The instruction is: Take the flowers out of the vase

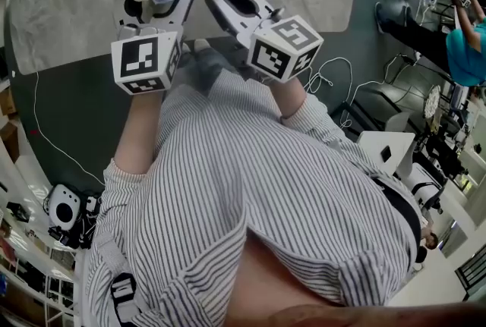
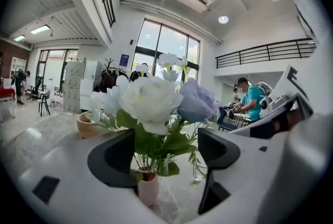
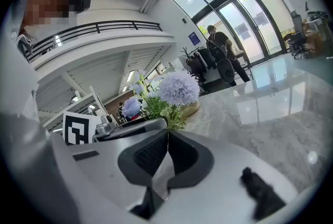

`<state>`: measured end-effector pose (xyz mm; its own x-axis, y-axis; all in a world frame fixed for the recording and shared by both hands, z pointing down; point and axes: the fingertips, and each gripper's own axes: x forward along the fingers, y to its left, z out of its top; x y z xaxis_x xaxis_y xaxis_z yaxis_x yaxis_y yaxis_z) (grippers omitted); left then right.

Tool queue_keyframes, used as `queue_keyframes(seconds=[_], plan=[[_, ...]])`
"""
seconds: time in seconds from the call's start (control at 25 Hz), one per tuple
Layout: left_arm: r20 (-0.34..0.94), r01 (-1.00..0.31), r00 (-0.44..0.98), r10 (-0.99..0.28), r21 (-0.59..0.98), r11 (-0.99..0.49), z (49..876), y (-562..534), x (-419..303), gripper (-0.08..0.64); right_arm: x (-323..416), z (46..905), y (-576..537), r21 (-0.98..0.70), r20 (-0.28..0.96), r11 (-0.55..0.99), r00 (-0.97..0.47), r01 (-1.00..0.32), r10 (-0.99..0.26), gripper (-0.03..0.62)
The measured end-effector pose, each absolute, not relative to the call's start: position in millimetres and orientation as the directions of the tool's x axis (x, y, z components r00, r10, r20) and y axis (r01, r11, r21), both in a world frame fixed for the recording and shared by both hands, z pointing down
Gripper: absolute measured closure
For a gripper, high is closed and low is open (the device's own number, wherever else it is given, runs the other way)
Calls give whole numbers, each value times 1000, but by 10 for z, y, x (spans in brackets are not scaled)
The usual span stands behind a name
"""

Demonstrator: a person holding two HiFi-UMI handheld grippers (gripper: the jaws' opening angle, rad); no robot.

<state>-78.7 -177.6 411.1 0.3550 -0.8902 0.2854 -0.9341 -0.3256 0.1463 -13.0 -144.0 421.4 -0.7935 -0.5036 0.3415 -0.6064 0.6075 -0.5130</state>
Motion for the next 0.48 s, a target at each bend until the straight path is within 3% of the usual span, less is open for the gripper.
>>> queue_keyframes(seconds=[0.16,0.28,0.48], plan=[[284,-935,353,-891,143,-325,4111,-1806,-765,189,-87,4233,-1464,-515,348,602,-791,-610,-504,577],[290,-940,339,-895,127,-315,4107,-1806,-760,338,-57,4206,-1462,-515,345,602,-791,-610,-505,577],[294,-940,341,-893,122,-319,4131,-1857,-743,345,-61,4210,-1504,-521,344,601,-793,-607,-503,577]])
